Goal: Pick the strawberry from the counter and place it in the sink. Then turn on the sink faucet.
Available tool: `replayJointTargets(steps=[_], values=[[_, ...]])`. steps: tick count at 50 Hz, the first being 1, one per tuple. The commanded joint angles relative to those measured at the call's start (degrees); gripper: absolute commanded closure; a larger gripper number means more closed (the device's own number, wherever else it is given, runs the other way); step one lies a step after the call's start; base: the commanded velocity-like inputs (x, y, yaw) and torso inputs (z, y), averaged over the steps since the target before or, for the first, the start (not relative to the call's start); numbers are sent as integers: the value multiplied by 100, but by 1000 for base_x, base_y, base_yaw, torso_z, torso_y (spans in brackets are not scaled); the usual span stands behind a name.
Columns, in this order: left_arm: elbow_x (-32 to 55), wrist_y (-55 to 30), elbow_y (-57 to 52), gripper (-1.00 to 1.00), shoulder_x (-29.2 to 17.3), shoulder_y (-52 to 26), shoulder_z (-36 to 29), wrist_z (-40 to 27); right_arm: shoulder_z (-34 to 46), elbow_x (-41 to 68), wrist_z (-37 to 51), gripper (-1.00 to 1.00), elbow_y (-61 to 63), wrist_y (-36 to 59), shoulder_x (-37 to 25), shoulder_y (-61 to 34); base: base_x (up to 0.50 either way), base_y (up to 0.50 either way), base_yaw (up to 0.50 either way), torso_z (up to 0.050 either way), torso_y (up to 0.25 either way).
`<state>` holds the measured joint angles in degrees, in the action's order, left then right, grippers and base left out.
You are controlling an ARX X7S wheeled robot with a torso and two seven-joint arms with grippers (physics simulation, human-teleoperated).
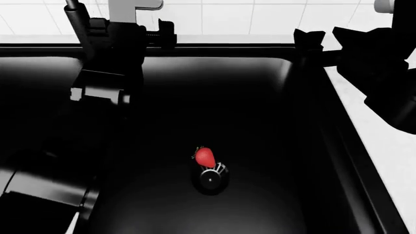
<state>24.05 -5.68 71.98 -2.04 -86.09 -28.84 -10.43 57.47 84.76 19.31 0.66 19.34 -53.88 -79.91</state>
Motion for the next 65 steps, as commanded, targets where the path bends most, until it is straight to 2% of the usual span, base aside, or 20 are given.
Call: replayJointTargets(steps=[1, 16, 23, 26, 27, 31, 39, 48, 57, 58, 61, 65], values=[[2213, 52, 299, -100, 203, 282, -1256, 226, -2, -2, 25, -100, 28, 39, -7, -22, 0, -3, -6, 0, 0], [5424, 540, 166, -100, 203, 210, -4431, 281, -23, -7, 19, -100, 7, 25, -35, 19, -1, -3, -8, -1, -5], [6344, 747, 85, -100, 203, 119, -5359, 334, -16, -23, 10, -100, -15, 42, -22, 24, -2, -4, -9, -3, -8], [6591, 780, 159, -100, 203, 33, -5546, 341, -7, -40, 23, -100, -4, 50, -13, 28, 0, -4, -9, 0, -4], [6564, 1013, 300, -100, 37, -271, -5500, -93, -2, -44, 17, -100, -24, 38, -14, 53, 0, -4, -9, -10, -12], [6483, 1093, 300, -100, -37, -345, -5516, -148, 0, -49, 9, -100, -34, 54, 1, 46, 0, -1, -2, 0, -2], [6082, 1687, 300, -100, -208, -402, -5477, -980, 2, -57, -4, -100, -24, 89, 25, 23, 0, 0, 0, 0, 0], [5561, 1891, 298, -100, -234, -441, -5324, -1072, -8, -57, -20, -100, -25, 69, 29, 58, 0, 0, 0, 0, 0], [5329, 1780, 229, -100, -310, -762, -5123, -886, -21, -57, -24, -100, -22, 82, 34, 48, 0, 0, 0, 0, 0], [5314, 1752, 88, -100, -379, -779, -5140, -938, -22, -59, -23, -100, -19, 80, 33, 51, 0, 0, 0, 0, 0], [5293, 1491, -1445, -100, -1102, -866, -5223, -1549, -29, -62, -23, -100, -38, 84, 38, 40, 0, 0, 0, 0, 0], [5264, 1130, -2857, -100, -1742, -985, -5365, -2031, -35, -61, -5, -100, -15, 88, 46, 39, 0, 0, 0, 0, 0]])
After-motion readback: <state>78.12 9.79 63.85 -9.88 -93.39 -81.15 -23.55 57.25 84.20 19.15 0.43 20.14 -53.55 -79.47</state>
